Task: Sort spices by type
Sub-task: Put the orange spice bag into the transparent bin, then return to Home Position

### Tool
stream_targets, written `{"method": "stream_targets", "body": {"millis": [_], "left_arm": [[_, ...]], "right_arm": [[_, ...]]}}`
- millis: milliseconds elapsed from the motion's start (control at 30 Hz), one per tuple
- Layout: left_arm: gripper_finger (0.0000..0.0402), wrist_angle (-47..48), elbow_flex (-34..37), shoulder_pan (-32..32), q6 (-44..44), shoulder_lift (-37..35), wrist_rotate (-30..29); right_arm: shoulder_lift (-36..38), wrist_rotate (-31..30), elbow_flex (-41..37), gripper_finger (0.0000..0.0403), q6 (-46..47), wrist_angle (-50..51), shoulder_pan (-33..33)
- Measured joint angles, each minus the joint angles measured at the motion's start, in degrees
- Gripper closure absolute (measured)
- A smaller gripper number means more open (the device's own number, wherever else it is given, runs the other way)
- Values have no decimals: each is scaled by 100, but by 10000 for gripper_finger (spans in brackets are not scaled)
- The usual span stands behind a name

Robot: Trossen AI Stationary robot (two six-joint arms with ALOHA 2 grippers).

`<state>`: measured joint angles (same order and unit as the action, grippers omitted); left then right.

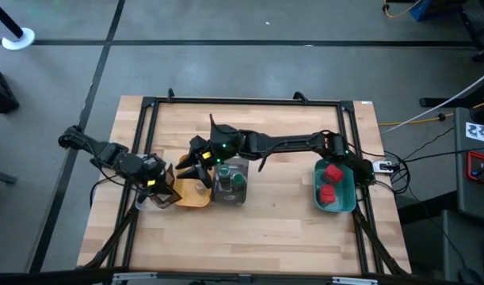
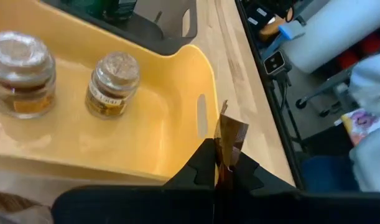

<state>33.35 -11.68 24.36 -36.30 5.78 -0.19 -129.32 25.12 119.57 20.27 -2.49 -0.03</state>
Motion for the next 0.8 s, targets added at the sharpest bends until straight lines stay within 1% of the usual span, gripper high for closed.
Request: {"method": "stream_targets", "body": {"millis": [100,167,300,433,533,633,800], "left_arm": [[394,6,0,0,-362,0,3],[380,7,1,0,-538,0,8],[338,11,0,0,-823,0,4],[291,17,2,0,-855,0,2],[267,-9,2,0,-826,0,2],[256,-205,2,0,-830,0,0],[254,-634,-77,0,-677,0,10]], "right_arm": [[0,-4,0,221,-2,92,0],[-4,-4,-2,221,-2,78,0],[-4,45,-2,221,-4,-84,0],[-4,148,-2,221,-4,-45,0],[-4,151,-2,221,-4,-50,0],[8,150,-4,221,-7,-32,-11],[117,149,-7,221,-138,-67,-8]]}}
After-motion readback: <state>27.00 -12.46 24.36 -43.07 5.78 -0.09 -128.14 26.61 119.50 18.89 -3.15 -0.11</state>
